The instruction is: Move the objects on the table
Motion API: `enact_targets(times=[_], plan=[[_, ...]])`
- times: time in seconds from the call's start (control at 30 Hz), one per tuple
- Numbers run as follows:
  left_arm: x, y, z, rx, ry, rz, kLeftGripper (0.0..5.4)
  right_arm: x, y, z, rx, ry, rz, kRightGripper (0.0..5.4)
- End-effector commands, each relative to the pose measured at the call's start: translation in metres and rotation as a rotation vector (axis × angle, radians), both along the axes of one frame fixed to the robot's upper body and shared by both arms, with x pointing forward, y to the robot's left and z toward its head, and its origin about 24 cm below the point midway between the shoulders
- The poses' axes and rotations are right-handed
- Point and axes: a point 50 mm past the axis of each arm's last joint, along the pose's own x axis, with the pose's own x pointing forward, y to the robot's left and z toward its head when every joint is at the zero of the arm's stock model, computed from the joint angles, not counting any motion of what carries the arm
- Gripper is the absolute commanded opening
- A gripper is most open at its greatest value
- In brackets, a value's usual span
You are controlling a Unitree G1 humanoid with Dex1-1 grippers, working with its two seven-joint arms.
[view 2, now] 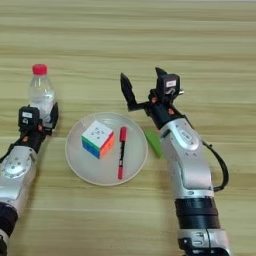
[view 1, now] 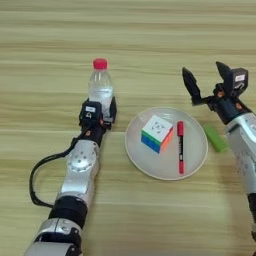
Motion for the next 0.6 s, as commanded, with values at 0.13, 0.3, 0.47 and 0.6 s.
enact_targets(times=[0.13,0.3,0.47,0.6], plan=[[-0.019,-0.009,-0.023,-0.043,0.106,0.007,3.13,0.003,0.000,0.005,-0.002,-0.020,-0.004,5.40],[-0.029,-0.013,-0.030,-0.062,0.150,-0.006,3.13,0.003,-0.001,0.005,-0.003,-0.018,-0.004,5.40],[-0.036,-0.015,-0.032,-0.060,0.173,-0.011,3.13,0.004,-0.001,0.005,-0.004,-0.018,-0.004,5.40],[-0.042,-0.015,-0.037,-0.051,0.199,-0.014,3.13,0.004,-0.001,0.005,-0.003,-0.018,-0.006,5.40]])
